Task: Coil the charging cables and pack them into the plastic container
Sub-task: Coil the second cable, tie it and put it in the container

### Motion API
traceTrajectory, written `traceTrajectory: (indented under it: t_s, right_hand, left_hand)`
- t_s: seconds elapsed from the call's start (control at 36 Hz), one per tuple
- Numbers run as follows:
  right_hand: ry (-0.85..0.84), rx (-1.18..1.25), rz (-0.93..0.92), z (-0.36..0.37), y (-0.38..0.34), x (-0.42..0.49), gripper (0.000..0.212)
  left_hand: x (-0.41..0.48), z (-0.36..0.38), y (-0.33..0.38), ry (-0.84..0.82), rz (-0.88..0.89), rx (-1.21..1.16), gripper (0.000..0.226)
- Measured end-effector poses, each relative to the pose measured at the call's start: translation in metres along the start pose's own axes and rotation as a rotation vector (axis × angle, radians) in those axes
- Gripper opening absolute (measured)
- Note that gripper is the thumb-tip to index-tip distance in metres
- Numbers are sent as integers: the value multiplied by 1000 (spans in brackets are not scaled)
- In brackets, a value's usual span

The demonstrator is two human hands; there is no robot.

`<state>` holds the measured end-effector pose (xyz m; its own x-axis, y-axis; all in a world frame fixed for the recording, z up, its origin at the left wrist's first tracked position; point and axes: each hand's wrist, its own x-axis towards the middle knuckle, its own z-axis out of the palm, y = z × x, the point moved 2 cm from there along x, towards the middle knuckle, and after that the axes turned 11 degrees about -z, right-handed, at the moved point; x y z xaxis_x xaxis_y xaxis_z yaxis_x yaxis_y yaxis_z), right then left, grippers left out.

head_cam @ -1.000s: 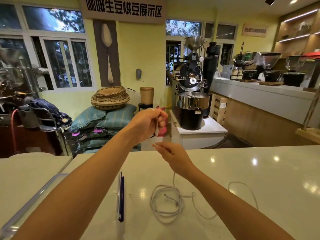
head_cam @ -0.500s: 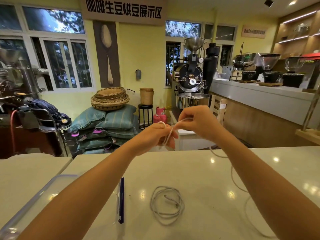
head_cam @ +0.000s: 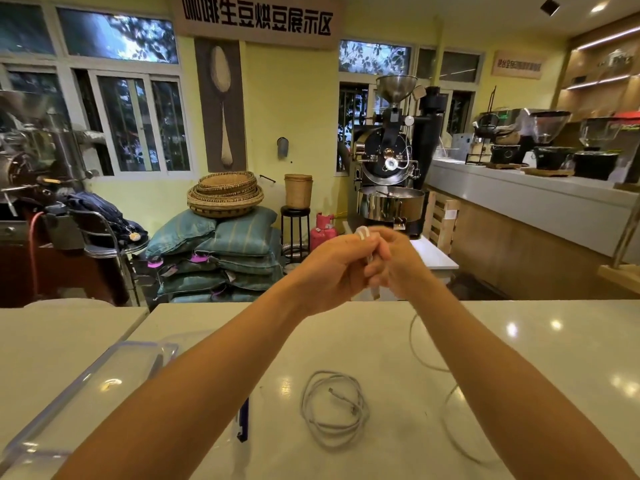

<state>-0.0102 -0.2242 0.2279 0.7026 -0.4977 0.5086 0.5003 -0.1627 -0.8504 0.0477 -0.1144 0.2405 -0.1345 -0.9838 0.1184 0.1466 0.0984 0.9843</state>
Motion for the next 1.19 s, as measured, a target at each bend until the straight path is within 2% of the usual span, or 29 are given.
traceTrajectory:
  t_s: [0.06, 0.17, 0.28, 0.39, 0.44, 0.53, 0.61, 0.75, 0.81, 0.92, 1.08, 1.19]
  right_hand:
    - [16, 85, 115, 11, 18, -7, 25]
    - [81, -18, 258, 33, 43, -22, 25]
    - [-35, -40, 285, 43, 46, -41, 32]
    - [-226, -346, 331, 40, 38, -50, 21]
    - [-279, -556, 278, 36, 32, -49, 23]
    - [-342, -846, 91, 26, 14, -42, 23]
    - [-377, -992, -12, 16, -6, -35, 19]
    - [-399, -1146, -115, 8, -30, -16, 12]
    - [-413, -1154, -154, 7, -37, -9, 18]
    - [-410, -1113, -226, 4, -45, 5, 18]
    - [-278, -787, -225, -11, -39, 20, 20]
    - [-200, -406, -149, -16, -27, 21, 18]
  left_hand:
    - [3, -5, -3, 69, 1, -5, 36]
    - [9, -19, -7, 189, 26, 14, 38]
    - [12, -33, -11, 348, 67, 112, 38]
    - [12, -41, -14, 535, 114, 378, 39]
    - [10, -42, -14, 564, 119, 446, 40]
    - [6, -46, -10, 594, 98, 536, 40]
    - [2, -50, -9, 612, 50, 633, 39]
    - [-1, -41, -17, 467, -83, 716, 39]
    - [-1, -35, -23, 398, -134, 709, 39]
    - [-2, -29, -29, 331, -170, 536, 40]
    - [-2, -22, -18, 158, -150, 263, 42]
    - [-1, -12, -11, -21, -162, 180, 30]
